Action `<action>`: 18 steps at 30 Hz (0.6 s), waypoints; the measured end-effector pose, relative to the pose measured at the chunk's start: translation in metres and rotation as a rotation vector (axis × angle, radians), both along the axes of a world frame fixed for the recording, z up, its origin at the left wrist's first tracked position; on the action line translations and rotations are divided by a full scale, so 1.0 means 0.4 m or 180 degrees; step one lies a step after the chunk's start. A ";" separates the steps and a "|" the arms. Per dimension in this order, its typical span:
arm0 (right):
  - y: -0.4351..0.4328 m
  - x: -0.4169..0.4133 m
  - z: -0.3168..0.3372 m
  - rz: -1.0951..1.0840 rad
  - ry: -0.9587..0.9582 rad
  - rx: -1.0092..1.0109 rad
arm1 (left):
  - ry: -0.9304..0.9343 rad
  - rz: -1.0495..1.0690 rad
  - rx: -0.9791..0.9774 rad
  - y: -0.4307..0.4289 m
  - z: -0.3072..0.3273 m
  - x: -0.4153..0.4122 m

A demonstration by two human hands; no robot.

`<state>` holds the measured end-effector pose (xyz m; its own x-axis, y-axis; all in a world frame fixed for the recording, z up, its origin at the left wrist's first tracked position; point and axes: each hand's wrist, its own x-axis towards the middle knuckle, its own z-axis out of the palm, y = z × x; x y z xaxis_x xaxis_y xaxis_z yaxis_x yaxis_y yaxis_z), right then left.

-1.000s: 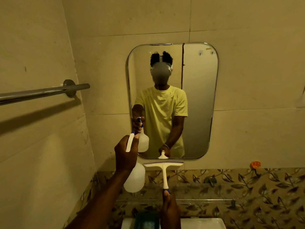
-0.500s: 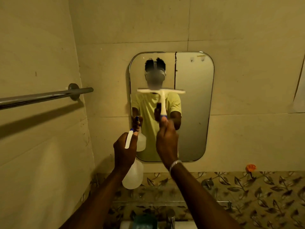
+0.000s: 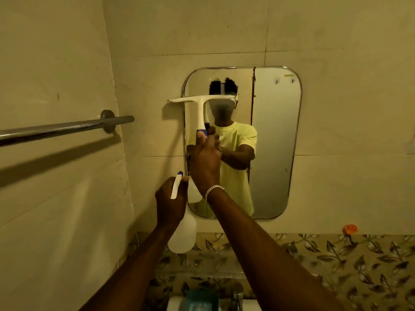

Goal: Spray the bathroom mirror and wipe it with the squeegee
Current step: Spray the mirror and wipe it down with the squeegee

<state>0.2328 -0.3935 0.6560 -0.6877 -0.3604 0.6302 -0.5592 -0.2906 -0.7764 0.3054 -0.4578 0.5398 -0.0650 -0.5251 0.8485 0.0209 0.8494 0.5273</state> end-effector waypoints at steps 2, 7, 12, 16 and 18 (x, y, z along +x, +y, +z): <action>-0.004 0.009 -0.082 0.0076 -0.0091 0.0118 | -0.0078 0.0092 -0.0038 -0.009 -0.001 0.002; 0.011 0.012 -0.300 -0.0142 -0.0079 0.0329 | -0.0074 0.0153 0.0314 -0.010 -0.011 -0.002; 0.042 0.014 -0.494 -0.0220 -0.0207 0.0744 | -0.0041 0.0106 0.0401 -0.003 -0.026 0.006; 0.080 0.025 -0.630 -0.0267 -0.0237 0.1047 | -0.0026 0.0040 0.0468 0.017 -0.038 0.013; 0.103 0.032 -0.689 -0.0188 -0.0427 0.1106 | -0.0036 0.0042 0.0462 0.022 -0.044 0.017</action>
